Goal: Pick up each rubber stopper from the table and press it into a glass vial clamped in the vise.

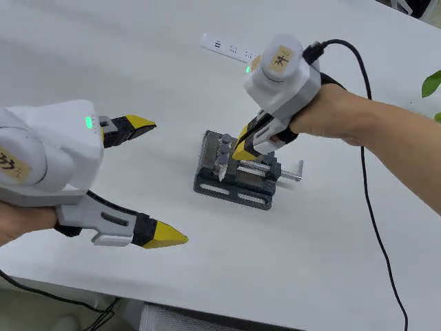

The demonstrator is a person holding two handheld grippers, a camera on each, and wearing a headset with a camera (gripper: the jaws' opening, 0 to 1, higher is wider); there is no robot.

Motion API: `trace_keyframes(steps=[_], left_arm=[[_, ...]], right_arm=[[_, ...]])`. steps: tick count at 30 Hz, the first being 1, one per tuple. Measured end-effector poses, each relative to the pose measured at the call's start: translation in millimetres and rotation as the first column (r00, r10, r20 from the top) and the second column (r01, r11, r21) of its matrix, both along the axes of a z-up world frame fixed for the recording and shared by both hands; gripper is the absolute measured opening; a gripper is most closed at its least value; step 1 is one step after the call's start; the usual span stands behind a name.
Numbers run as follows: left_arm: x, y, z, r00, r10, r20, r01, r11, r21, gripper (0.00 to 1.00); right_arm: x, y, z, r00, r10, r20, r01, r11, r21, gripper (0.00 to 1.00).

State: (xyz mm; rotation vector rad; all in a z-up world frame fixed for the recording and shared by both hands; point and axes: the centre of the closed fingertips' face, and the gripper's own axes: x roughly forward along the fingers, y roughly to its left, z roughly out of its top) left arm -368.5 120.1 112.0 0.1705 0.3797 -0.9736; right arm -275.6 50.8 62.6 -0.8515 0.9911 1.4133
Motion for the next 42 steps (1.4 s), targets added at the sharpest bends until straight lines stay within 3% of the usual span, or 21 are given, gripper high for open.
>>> trace_keyframes(steps=[4, 7, 10, 13, 15, 17, 20, 22, 26, 29, 35, 39, 42], left_arm=[[0.1, 1.7, -0.7, 1.0, 0.003, -0.002, -0.003, 1.0, -0.001, 0.99], [0.8, 2.7, 2.2, 1.0, 0.007, -0.002, -0.007, 1.0, -0.011, 0.99], [3.3, 5.0, 2.8, 1.0, 0.013, -0.006, -0.014, 1.0, -0.02, 0.99], [4.9, 5.7, 0.1, 1.0, 0.014, -0.008, -0.014, 1.0, -0.002, 0.99], [5.8, 5.2, -1.3, 1.0, 0.01, -0.007, -0.01, 1.0, 0.007, 0.99], [7.4, 5.5, -2.9, 1.0, 0.012, -0.002, -0.012, 1.0, 0.012, 0.99], [8.9, 6.2, -6.3, 1.0, 0.018, -0.003, -0.018, 1.0, 0.024, 0.99], [9.7, 6.4, -7.5, 1.0, 0.02, 0.001, -0.02, 0.999, 0.033, 0.99], [13.1, 8.5, -11.6, 0.999, 0.039, -0.002, -0.039, 0.998, 0.041, 0.99], [13.5, 9.2, -17.0, 0.999, 0.046, -0.01, -0.046, 0.997, 0.055, 0.99], [12.1, 7.2, -25.9, 0.998, 0.054, -0.031, -0.052, 0.996, 0.069, 0.99], [11.9, 4.8, -32.4, 0.997, 0.055, -0.045, -0.052, 0.995, 0.08, 0.99], [12.4, 3.9, -33.8, 0.997, 0.058, -0.052, -0.054, 0.995, 0.08, 0.99]], right_arm=[[-2.6, -15.9, 8.2, 0.997, -0.071, 0.022, 0.07, 0.995, 0.075, 0.15], [-6.9, -30.3, 12.0, 0.99, -0.138, 0.017, 0.135, 0.982, 0.132, 0.2], [-13.6, -47.0, 18.2, 0.978, -0.208, 0.029, 0.198, 0.958, 0.206, 0.27], [-19.5, -64.4, 19.2, 0.963, -0.267, 0.039, 0.25, 0.938, 0.242, 0.34], [-21.6, -72.6, 20.1, 0.948, -0.316, 0.034, 0.293, 0.911, 0.29, 0.38], [-25.6, -80.3, 20.0, 0.941, -0.337, 0.04, 0.309, 0.898, 0.314, 0.42], [-31.1, -93.9, 14.0, 0.92, -0.391, 0.024, 0.356, 0.861, 0.363, 0.48], [-34.1, -101.1, 11.6, 0.91, -0.415, 0.022, 0.374, 0.84, 0.393, 0.54], [-43.0, -113.7, 1.2, 0.901, -0.434, 0.019, 0.388, 0.824, 0.413, 0.64], [-47.5, -119.8, -2.3, 0.889, -0.458, 0.009, 0.409, 0.803, 0.434, 0.7], [-53.2, -124.3, -0.3, 0.871, -0.491, 0.008, 0.424, 0.761, 0.491, 0.81], [-56.7, -124.6, 3.3, 0.866, -0.5, 0.009, 0.426, 0.748, 0.509, 0.86], [-55.2, -125.7, 5.5, 0.861, -0.509, 0.001, 0.429, 0.726, 0.537, 0.9]])
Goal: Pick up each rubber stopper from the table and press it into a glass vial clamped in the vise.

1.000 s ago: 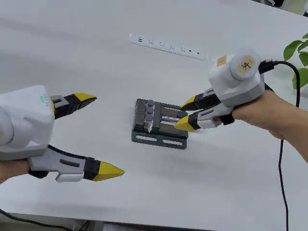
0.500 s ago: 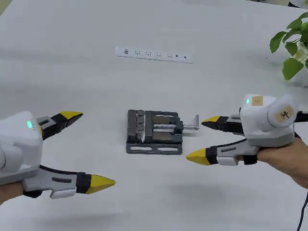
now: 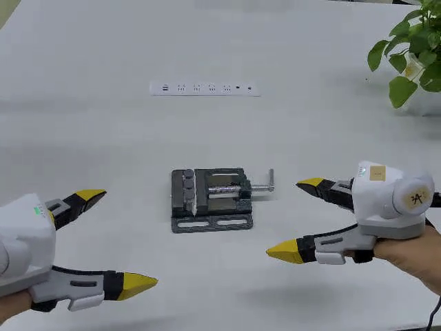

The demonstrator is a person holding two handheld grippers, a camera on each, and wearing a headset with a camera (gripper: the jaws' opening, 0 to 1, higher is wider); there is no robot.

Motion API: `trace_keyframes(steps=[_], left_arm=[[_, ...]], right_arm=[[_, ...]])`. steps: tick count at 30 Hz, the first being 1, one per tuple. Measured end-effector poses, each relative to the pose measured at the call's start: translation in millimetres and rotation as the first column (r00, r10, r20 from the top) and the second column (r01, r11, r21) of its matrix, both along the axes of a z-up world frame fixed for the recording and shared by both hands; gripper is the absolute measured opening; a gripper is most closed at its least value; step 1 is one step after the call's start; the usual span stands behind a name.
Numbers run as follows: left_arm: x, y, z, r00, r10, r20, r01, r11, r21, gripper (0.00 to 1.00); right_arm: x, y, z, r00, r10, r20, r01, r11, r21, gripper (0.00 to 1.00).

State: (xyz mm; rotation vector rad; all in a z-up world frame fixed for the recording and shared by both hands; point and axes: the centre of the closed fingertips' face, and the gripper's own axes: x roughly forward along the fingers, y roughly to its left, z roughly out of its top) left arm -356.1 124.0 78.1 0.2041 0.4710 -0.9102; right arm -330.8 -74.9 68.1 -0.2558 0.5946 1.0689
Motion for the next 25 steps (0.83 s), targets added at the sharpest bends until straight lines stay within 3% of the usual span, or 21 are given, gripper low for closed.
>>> trace_keyframes(steps=[9, 25], left_arm=[[-0.6, -1.4, -2.2, 1.0, -0.002, -0.014, 0.002, 1.0, 0.001, 0.99], [-1.2, 1.1, -7.0, 1.0, -0.013, -0.02, 0.013, 1.0, 0.0, 0.99]], right_arm=[[-2.9, 1.5, 0.7, 1.0, 0.001, 0.012, -0.001, 1.0, 0.031, 0.96], [-0.3, 1.0, 4.6, 1.0, -0.007, 0.021, 0.006, 0.999, 0.04, 0.93]])
